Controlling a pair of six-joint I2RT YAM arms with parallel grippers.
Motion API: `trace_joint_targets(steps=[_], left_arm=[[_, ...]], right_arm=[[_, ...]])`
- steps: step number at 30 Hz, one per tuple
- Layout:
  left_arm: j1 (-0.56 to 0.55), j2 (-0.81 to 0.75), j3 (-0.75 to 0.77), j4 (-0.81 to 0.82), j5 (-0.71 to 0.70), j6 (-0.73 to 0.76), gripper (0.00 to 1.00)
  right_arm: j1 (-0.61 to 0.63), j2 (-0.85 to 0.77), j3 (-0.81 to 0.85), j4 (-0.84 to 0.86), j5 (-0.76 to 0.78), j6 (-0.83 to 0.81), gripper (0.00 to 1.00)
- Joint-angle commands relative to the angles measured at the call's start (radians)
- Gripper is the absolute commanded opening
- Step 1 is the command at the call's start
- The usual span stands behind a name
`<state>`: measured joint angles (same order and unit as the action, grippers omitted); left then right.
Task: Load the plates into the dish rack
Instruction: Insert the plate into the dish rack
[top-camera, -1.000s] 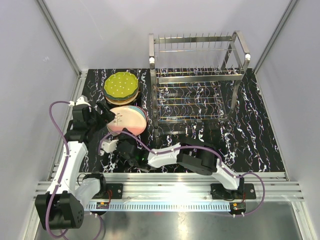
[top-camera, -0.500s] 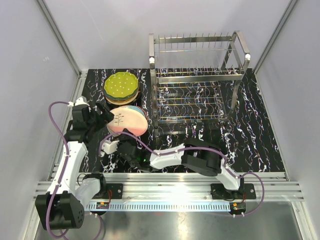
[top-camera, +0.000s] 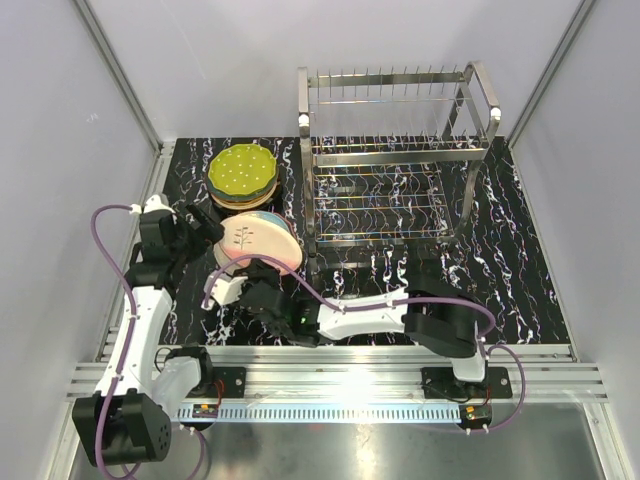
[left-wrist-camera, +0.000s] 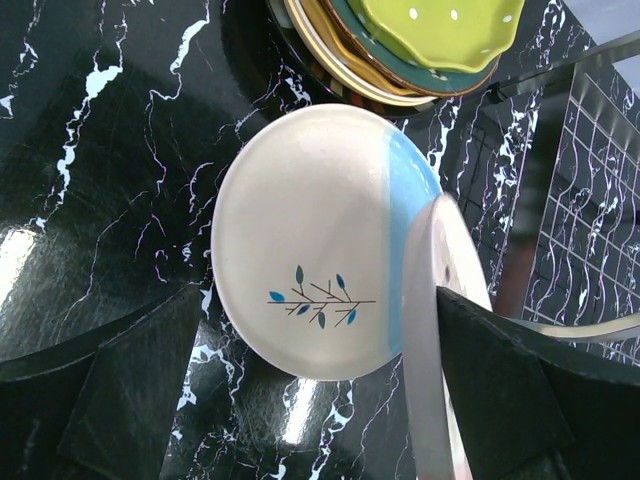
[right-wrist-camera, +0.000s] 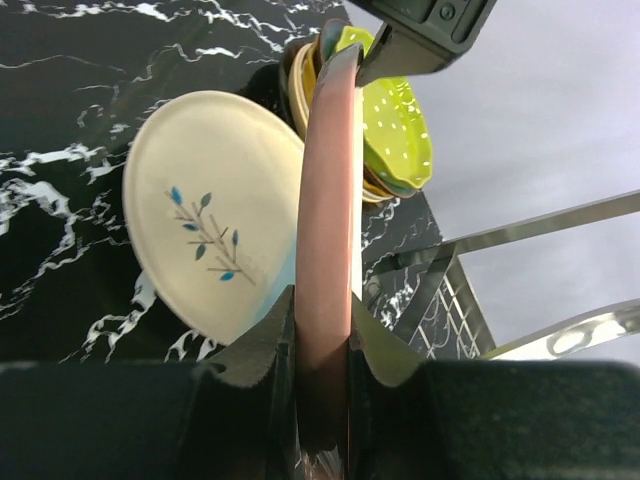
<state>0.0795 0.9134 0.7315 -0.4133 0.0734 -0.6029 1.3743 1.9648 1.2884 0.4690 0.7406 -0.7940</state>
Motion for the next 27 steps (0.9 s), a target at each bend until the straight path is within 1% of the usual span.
trace_joint_targets(steps=[1,5,8,16,20,24,27], left_arm=[[0.017,-0.024,0.036,0.030,-0.032,-0.005,0.99],[0.026,-0.025,0.037,0.027,-0.037,-0.011,0.99],[0.028,-0.024,0.037,0.022,-0.040,-0.014,0.99],[0.029,-0.024,0.037,0.022,-0.029,-0.012,0.99],[0.029,-0.022,0.039,0.022,-0.018,-0.009,0.99],[0.029,-0.027,0.036,0.027,-0.006,-0.008,0.99],[0.029,-0.030,0.036,0.031,0.005,-0.003,0.99]], right_arm=[[0.031,-0.139,0.017,0.013,0.025,0.070,0.00],[0.042,-0.228,0.011,-0.099,0.020,0.153,0.00],[0.045,-0.292,0.002,-0.163,0.003,0.255,0.00],[0.046,-0.460,-0.029,-0.295,-0.050,0.435,0.00],[0.046,-0.591,-0.044,-0.328,-0.084,0.538,0.00],[0.046,-0.716,-0.043,-0.345,-0.099,0.567,0.00],[0.046,-0.793,0.021,-0.388,-0.080,0.559,0.00]])
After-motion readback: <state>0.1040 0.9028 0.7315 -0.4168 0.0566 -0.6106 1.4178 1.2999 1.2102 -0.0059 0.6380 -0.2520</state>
